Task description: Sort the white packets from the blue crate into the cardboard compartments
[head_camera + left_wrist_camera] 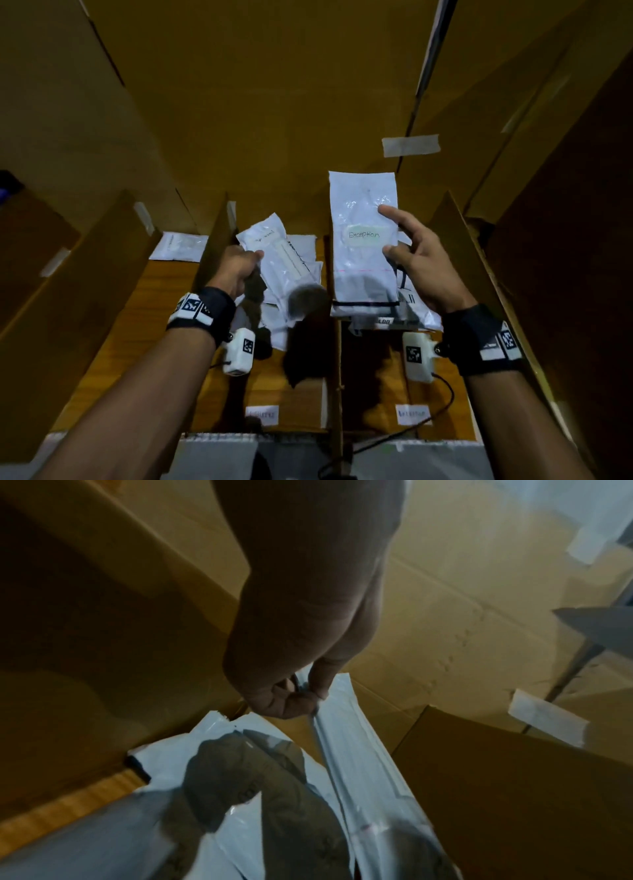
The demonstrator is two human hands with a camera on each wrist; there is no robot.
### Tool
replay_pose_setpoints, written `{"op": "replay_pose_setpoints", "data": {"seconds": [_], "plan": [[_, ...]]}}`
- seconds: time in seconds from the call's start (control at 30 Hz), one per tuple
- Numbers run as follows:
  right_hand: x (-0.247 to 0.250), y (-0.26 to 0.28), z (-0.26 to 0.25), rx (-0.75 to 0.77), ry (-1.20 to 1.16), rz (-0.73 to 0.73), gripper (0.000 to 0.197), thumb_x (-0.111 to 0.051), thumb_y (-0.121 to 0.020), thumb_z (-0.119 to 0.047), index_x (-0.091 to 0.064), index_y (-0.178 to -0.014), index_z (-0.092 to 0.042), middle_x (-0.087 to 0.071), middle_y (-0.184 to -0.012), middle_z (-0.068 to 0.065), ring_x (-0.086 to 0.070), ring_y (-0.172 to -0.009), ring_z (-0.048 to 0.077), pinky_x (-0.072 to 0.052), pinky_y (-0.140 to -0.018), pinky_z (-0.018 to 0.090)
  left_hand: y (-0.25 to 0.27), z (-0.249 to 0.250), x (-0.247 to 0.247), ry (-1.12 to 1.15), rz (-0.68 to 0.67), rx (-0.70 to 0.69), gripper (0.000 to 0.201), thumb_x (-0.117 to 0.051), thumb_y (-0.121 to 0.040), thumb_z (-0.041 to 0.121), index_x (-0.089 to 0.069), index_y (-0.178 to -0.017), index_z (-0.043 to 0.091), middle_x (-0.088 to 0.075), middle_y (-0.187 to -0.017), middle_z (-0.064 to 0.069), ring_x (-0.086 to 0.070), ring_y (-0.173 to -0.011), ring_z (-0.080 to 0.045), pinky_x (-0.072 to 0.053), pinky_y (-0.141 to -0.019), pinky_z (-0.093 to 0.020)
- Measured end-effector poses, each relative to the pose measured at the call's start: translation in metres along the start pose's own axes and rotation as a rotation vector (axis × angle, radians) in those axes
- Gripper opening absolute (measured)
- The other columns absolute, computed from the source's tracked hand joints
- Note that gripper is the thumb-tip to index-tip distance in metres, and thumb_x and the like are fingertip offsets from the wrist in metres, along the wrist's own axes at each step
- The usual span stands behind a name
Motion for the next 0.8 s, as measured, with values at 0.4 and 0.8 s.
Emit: {"op": "replay_pose_setpoints", "data": {"seconds": [0.4, 0.8], "plan": [[0.009, -0.048, 0.016, 0.067, 0.082, -0.039, 0.066, -0.057, -0.102, 0.005, -0.057, -0.147, -0.043, -0.033, -0.136, 0.049, -0.036, -0.076, 0.042, -0.039, -0.080, 0.045, -0.038, -0.031, -0.016, 0.266, 0.042, 0.100, 0.028, -0.058, -0.105, 0.001, -0.049, -0.082, 0.015, -0.049, -0.068, -0.010, -0.051, -0.054, -0.020, -0.044, -0.047, -0.029], [0.029, -0.059, 0.034, 0.027, 0.006, 0.092, 0.067, -0.058, -0.101, 0.007, -0.060, -0.143, -0.045, -0.045, -0.162, -0.011, -0.045, -0.149, 0.026, -0.048, -0.111, 0.063, -0.076, -0.035, -0.029, 0.401, 0.246, 0.076, 0.012, -0.066, -0.098, 0.007, -0.068, -0.105, -0.002, -0.075, -0.095, -0.016, -0.072, -0.076, -0.025, -0.060, -0.062, -0.032]]}}
Point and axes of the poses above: each hand's wrist, its own y-axis away from the middle knuckle, its own x-axis out of the back of the hand, z = x × y, the point moved 1 cm from there along -y, towards the middle knuckle
